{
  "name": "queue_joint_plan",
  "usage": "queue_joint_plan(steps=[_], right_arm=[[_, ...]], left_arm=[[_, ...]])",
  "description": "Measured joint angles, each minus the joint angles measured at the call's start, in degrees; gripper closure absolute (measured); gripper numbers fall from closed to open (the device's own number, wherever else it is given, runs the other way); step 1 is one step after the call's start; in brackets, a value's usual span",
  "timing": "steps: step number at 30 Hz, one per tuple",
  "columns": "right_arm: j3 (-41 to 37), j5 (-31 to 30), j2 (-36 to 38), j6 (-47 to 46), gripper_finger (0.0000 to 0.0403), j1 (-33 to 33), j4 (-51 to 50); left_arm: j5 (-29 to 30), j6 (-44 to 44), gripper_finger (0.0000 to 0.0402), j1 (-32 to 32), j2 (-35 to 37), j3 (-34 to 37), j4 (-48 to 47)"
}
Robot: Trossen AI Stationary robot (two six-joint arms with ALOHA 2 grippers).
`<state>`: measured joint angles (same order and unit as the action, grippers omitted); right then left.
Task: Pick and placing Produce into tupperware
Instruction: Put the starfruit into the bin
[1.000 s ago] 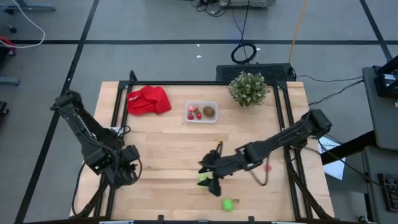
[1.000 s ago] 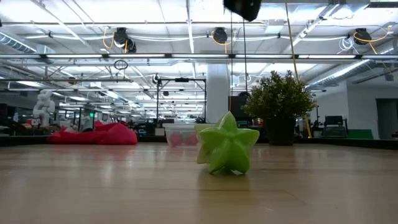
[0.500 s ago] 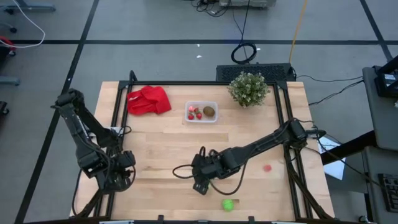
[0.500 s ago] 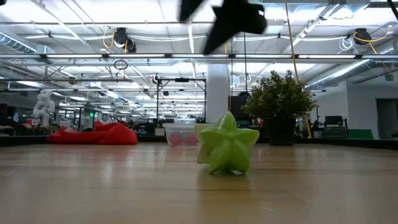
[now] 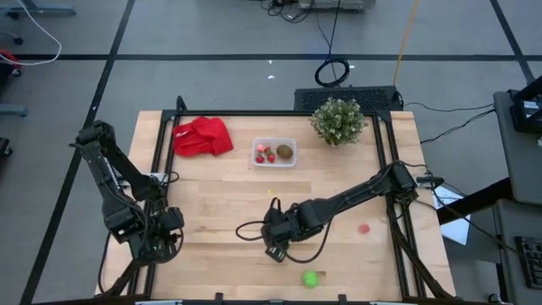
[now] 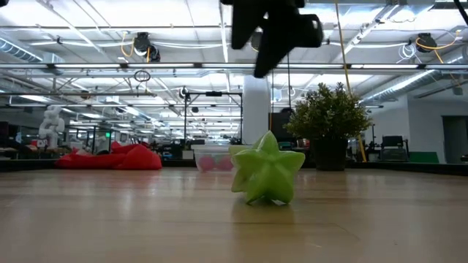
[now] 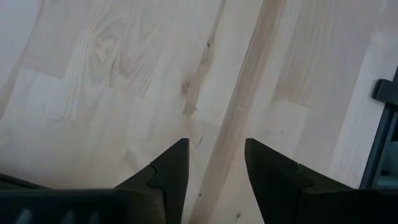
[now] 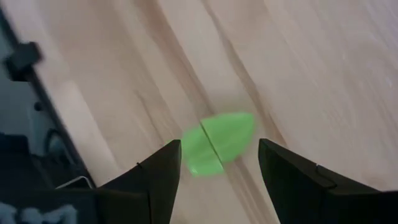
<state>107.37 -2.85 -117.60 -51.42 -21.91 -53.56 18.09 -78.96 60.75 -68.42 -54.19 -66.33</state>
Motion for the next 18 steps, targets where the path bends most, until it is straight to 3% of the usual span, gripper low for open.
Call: queue_joint_plan(steps=[5, 9, 18], right_arm=[[-1.12, 0.14, 0.00, 4.30, 0.0196, -0.01, 6.07], [-1.15, 0.29, 0.04, -3.15, 0.0196, 0.84, 4.29], [-2.27, 9.07, 0.02, -12.32, 0.0195, 2.85, 3.62]], left_arm=[[0.02, 0.44, 0.0243, 0.00, 0.00, 0.00, -0.02], [0.07, 1.44, 0.0243, 0.00, 0.00, 0.00, -0.04], [0.07, 5.13, 0.0243, 0.00, 0.00, 0.00, -0.11]])
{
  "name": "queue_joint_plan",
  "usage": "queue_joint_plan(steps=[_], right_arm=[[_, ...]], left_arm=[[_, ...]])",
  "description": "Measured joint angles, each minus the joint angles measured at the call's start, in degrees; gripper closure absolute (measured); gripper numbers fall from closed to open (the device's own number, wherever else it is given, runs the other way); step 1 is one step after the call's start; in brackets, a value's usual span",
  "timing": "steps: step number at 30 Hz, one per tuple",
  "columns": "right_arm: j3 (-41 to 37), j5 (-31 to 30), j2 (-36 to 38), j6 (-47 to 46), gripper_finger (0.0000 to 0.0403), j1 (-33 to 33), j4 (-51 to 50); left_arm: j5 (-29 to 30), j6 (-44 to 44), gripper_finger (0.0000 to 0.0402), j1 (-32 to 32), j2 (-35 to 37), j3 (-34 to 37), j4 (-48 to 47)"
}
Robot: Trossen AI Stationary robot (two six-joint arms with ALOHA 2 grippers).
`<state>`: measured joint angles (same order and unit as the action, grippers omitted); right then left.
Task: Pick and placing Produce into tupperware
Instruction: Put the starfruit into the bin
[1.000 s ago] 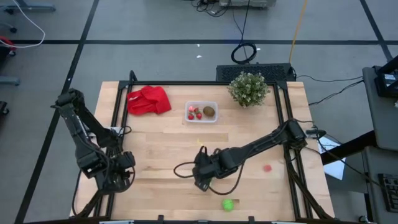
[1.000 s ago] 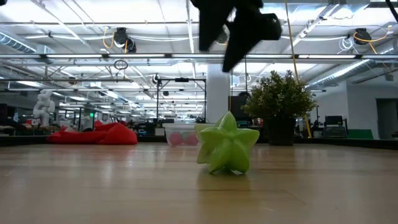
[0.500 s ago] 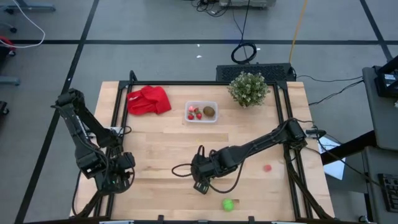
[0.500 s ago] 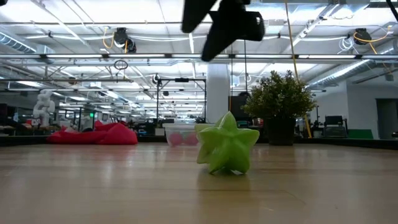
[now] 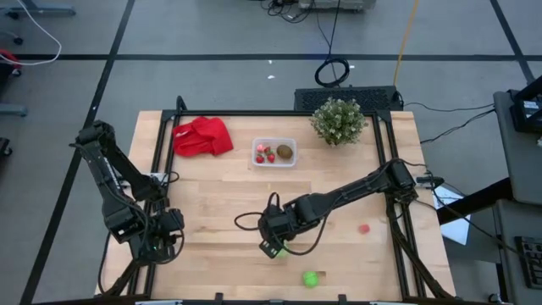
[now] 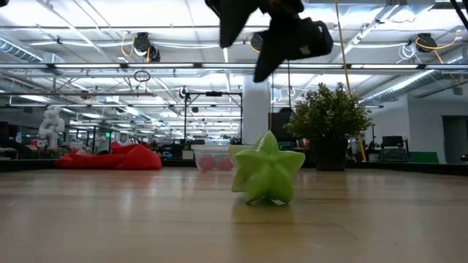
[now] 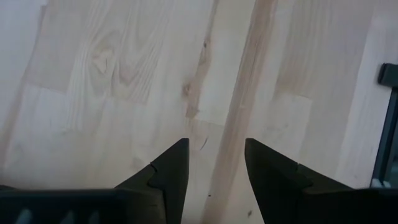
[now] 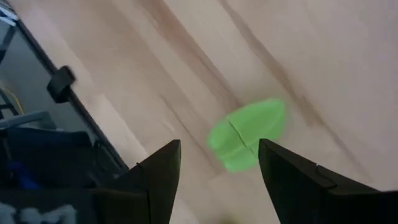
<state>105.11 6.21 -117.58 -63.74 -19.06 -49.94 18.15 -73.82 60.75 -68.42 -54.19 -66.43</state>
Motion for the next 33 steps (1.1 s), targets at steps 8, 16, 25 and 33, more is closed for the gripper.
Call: queue_joint_plan(steps=[8, 16, 25, 33], right_arm=[[-4.45, 5.38, 0.00, -7.95, 0.0195, 0.30, 1.81], [-9.74, 5.99, -0.02, -12.62, 0.0195, 0.36, 10.68], [-12.88, 6.02, -0.02, -13.58, 0.0195, 0.78, 12.07], [-12.92, 6.02, -0.02, -14.50, 0.0195, 0.76, 12.01]], left_arm=[[1.07, 4.32, 0.0243, -0.02, 0.00, 0.00, -0.02], [1.03, 5.21, 0.0243, -0.02, 0.00, 0.00, -0.04], [1.01, 6.01, 0.0243, -0.02, 0.00, 0.00, -0.02], [0.97, 6.05, 0.0243, -0.02, 0.00, 0.00, 0.00]])
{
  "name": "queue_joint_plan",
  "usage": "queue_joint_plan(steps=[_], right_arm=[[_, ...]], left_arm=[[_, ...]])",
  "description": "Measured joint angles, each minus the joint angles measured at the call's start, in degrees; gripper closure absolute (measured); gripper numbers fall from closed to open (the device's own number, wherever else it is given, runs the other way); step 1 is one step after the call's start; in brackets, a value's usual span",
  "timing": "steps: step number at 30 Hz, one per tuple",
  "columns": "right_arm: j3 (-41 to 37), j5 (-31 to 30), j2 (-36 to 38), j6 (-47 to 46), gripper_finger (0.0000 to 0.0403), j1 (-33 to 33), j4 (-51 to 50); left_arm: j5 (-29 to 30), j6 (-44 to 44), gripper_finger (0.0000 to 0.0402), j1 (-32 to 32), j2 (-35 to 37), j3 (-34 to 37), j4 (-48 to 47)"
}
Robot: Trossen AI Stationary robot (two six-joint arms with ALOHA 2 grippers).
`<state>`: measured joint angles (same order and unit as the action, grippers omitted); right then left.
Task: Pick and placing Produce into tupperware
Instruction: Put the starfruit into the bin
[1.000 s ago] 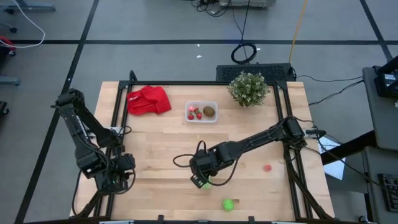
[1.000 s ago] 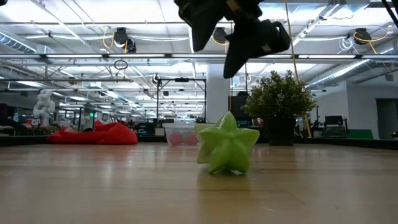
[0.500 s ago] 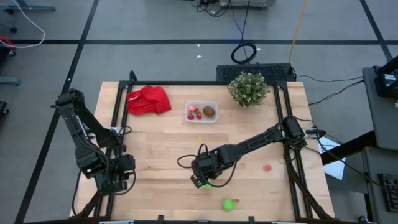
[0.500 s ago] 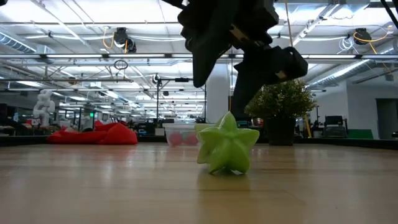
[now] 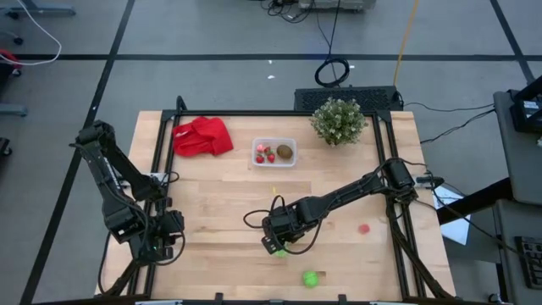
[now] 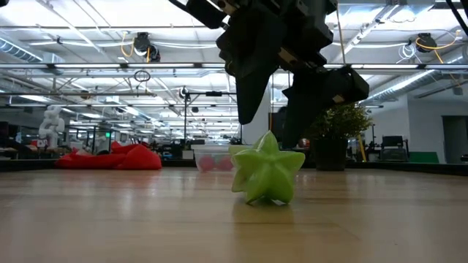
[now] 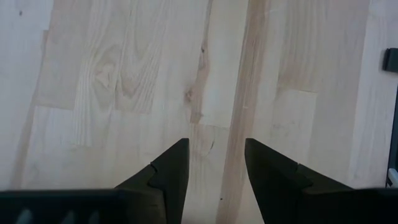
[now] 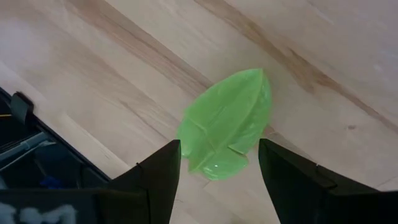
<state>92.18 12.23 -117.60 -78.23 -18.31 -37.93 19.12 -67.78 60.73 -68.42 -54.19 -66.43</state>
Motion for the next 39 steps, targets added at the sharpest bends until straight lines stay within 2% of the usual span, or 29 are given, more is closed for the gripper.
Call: queue_joint_plan(steps=[25, 34, 39], right_arm=[[-0.81, 0.09, -0.52, -3.11, 0.0195, -0.02, 3.49], [-8.18, 3.32, -0.54, -8.40, 0.0195, -0.59, 16.36], [-9.18, 3.30, -0.52, -9.18, 0.0195, -0.70, 17.79]], left_arm=[[-0.21, 0.71, 0.0243, 0.02, -0.02, 0.00, 0.04], [-0.21, 1.56, 0.0243, 0.02, -0.02, 0.00, 0.04], [-0.39, 1.56, 0.0243, 0.00, 0.00, 0.00, 0.02]])
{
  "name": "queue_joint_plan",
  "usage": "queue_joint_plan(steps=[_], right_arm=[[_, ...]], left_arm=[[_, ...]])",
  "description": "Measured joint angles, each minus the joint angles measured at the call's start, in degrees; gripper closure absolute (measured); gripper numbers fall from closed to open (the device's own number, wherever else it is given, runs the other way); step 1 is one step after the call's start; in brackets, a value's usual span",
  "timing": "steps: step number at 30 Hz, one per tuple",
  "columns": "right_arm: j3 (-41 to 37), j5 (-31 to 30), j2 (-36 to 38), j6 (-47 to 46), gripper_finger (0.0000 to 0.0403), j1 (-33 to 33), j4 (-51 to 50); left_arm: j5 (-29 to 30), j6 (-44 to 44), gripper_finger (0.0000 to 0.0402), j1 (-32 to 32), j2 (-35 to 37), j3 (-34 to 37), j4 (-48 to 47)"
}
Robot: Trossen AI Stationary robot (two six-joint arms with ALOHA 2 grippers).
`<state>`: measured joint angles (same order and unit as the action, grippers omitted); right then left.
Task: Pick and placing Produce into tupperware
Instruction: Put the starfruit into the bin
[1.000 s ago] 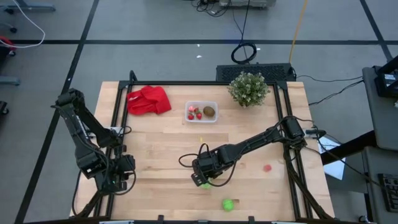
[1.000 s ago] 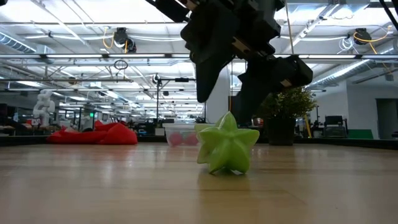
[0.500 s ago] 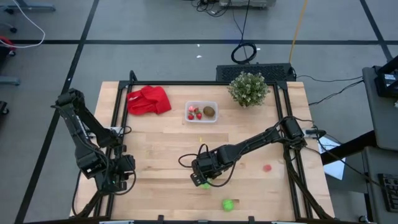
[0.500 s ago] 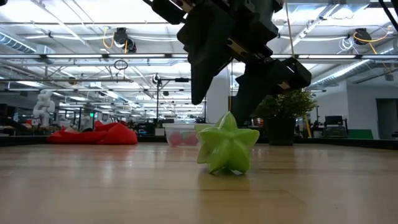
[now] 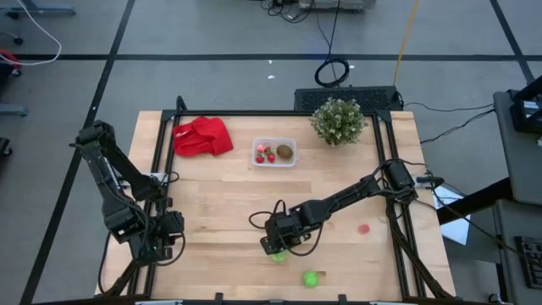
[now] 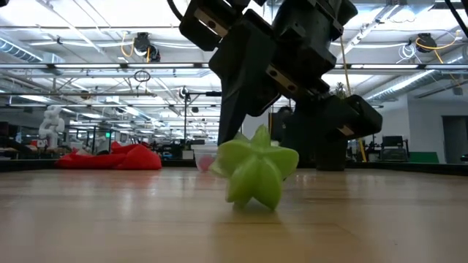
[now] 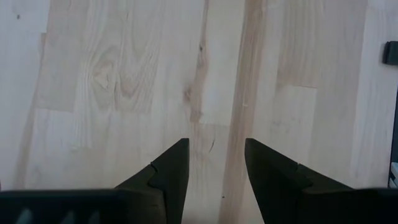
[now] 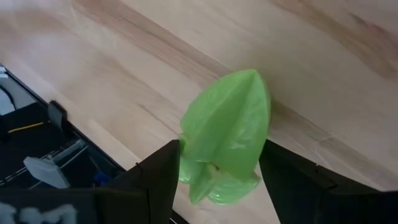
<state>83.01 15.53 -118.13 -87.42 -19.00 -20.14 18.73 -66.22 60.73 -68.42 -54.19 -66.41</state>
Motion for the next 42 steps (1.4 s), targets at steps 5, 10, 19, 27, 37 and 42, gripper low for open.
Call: queue_joint_plan(steps=[5, 10, 19, 27, 37, 42], right_arm=[[-0.03, -0.02, -0.01, 0.04, 0.0195, 0.00, -0.10], [-0.03, -0.06, -0.02, 0.09, 0.0208, -0.01, -0.08], [-0.11, -0.20, -0.15, 1.53, 0.0251, -0.02, 2.77], [-0.11, -0.22, -0.15, 1.55, 0.0251, -0.11, 2.84], [-0.11, -0.20, -0.15, 2.89, 0.0252, 0.31, 1.51], [-0.09, -0.08, -0.15, 4.13, 0.0252, 0.87, 0.22]], left_arm=[[-0.27, 0.00, 0.0243, 0.00, -0.02, 0.00, 0.02], [-0.32, 0.00, 0.0243, 0.00, -0.02, 0.00, 0.00], [-0.36, 0.00, 0.0243, 0.02, -0.02, 0.00, 0.02], [-0.36, 0.00, 0.0243, 0.01, -0.02, 0.00, 0.02], [-0.36, 0.00, 0.0243, 0.01, -0.02, 0.00, 0.02], [-0.36, 0.00, 0.0243, 0.01, -0.02, 0.00, 0.02]])
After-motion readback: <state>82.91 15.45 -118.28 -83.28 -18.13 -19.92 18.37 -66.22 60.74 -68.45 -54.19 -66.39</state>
